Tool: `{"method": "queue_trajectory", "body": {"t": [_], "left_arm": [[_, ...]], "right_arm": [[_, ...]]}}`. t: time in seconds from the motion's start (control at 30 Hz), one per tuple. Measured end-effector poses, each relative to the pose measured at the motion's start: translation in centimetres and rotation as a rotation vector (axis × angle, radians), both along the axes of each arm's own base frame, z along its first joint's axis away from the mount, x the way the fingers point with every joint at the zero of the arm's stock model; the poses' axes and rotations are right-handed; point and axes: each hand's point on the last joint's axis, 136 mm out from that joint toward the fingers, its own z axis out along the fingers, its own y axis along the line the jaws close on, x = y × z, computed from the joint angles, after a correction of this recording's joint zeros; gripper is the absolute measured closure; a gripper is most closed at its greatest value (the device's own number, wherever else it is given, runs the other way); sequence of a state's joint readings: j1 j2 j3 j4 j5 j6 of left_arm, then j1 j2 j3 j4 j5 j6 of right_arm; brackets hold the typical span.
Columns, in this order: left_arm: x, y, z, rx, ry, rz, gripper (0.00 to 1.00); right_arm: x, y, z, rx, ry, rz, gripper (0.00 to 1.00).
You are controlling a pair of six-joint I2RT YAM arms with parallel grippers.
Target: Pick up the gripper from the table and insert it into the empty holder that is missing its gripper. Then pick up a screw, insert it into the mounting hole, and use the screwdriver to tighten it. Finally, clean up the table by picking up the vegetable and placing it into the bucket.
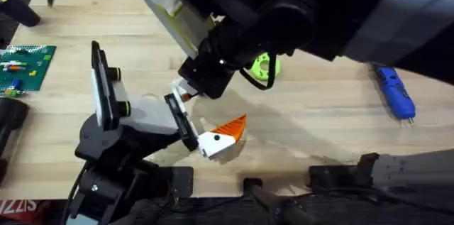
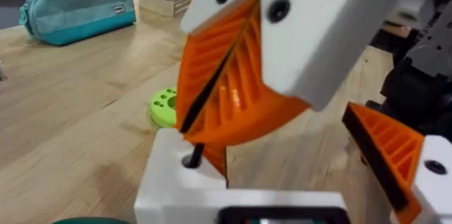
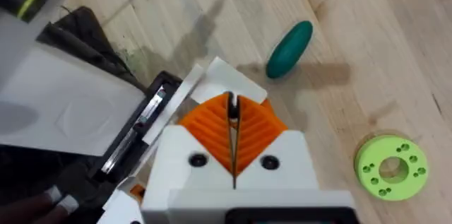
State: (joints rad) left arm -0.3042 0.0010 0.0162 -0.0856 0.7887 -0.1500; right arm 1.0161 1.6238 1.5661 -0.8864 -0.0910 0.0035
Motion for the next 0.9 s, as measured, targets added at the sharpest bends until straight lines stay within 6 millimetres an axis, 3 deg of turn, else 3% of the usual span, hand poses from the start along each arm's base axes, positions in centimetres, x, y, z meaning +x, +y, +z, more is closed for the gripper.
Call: {"method": "queue_trajectory", "body": {"t": [0.9], "left_arm": [[0.2, 0.1, 0.0, 0.001, -0.003, 0.012, 0.013]], "right_arm": [[0.9, 1.5, 0.1, 0.044, -0.027, 0.000, 0.988]]}}
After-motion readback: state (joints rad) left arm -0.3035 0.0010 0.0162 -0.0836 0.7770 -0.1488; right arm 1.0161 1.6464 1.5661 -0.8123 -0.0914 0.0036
